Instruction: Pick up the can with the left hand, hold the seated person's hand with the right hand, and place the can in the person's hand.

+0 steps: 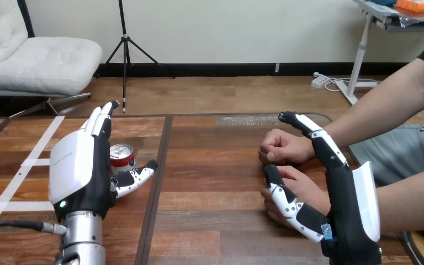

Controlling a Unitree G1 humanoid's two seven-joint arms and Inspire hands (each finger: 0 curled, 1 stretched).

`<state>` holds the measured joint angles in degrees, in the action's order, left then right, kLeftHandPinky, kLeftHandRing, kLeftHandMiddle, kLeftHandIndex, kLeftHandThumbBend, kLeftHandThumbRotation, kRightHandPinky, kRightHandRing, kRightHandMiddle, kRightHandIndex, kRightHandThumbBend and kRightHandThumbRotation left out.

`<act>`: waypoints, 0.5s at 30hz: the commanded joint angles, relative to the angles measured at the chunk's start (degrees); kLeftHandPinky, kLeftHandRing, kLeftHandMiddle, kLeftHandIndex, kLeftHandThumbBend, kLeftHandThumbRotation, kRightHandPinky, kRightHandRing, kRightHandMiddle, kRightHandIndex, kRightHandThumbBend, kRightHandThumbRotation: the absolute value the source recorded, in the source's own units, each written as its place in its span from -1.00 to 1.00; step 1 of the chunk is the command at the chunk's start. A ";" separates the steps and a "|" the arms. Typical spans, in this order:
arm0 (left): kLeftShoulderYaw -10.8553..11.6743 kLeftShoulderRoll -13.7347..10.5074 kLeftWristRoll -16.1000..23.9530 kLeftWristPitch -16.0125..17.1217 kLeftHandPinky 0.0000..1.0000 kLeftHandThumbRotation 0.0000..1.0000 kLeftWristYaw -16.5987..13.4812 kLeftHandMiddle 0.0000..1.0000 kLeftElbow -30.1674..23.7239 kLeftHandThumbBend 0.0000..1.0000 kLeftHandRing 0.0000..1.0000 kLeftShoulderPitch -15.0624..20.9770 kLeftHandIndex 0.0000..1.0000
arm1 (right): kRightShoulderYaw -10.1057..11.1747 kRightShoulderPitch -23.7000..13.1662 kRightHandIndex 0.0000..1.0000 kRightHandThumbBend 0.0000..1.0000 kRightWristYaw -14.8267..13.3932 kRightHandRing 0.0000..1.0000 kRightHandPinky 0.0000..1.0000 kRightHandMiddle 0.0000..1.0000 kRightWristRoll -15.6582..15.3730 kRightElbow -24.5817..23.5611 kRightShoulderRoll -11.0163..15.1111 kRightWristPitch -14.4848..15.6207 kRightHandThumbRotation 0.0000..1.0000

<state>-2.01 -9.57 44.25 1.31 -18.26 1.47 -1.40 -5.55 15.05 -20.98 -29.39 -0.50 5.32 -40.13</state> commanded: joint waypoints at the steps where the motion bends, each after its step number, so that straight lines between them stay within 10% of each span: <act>1: -0.51 -1.82 -0.30 -0.09 0.58 -0.69 0.38 0.83 -3.17 0.55 0.78 4.44 0.79 | 0.51 -2.32 0.59 -0.16 0.48 0.70 0.71 0.69 0.44 -2.47 0.27 0.21 -1.00; 15: -0.65 -1.71 -1.97 1.32 0.63 -0.70 -1.24 0.84 -2.66 0.53 0.78 3.77 0.81 | 0.37 -2.61 0.59 -0.15 0.79 0.72 0.71 0.71 0.08 -2.55 0.09 0.71 -1.00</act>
<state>-2.00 -10.52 42.87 1.18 -17.98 1.47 -1.17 -5.65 15.05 -20.31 -29.40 -0.55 5.22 -39.29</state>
